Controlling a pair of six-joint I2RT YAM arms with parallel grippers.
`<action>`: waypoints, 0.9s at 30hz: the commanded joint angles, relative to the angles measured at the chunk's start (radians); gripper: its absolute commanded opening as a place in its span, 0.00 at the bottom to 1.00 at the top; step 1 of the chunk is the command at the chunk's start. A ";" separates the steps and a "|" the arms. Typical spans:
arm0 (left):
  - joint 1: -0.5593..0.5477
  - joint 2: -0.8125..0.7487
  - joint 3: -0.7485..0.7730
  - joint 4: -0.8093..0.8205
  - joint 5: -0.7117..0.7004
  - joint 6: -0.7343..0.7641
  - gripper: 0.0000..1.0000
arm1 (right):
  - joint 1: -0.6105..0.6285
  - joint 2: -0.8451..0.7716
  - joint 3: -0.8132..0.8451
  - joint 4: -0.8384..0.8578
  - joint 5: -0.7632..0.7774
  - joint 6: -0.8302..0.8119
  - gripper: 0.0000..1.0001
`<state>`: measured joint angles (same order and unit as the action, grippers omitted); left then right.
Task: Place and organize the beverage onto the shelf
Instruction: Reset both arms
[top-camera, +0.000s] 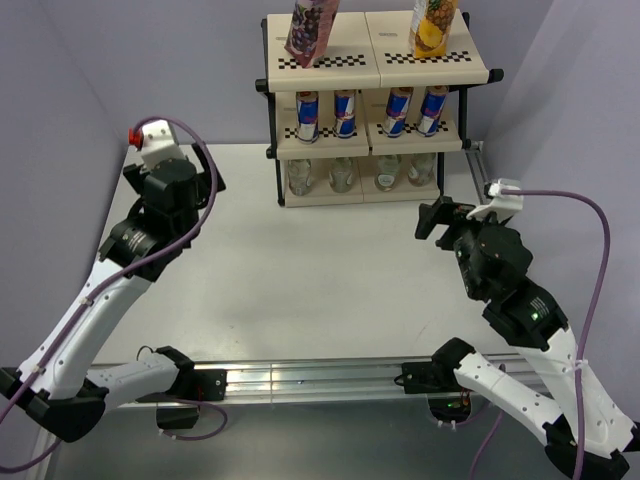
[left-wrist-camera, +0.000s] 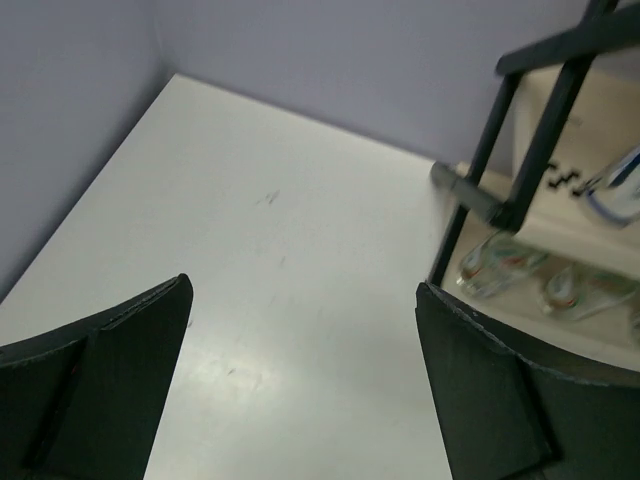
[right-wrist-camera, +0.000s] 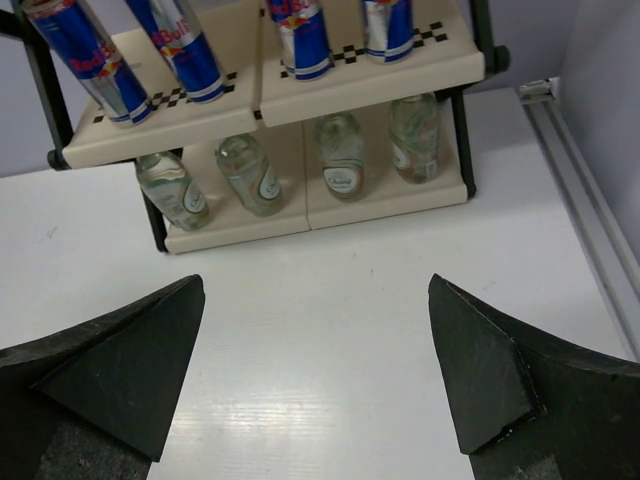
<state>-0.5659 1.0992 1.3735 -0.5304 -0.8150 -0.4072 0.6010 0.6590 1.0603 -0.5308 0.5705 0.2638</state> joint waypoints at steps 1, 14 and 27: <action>0.000 -0.119 -0.071 -0.120 -0.010 -0.044 0.99 | -0.007 -0.068 -0.020 -0.052 0.072 0.022 1.00; 0.000 -0.430 -0.474 0.021 -0.001 0.022 0.99 | -0.007 -0.268 -0.158 -0.095 0.074 -0.012 1.00; 0.293 -0.483 -0.536 0.153 0.221 0.044 0.99 | -0.007 -0.292 -0.174 -0.017 0.115 -0.044 1.00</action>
<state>-0.3374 0.6296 0.8406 -0.4469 -0.6754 -0.3779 0.5976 0.3786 0.8753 -0.6147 0.6430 0.2451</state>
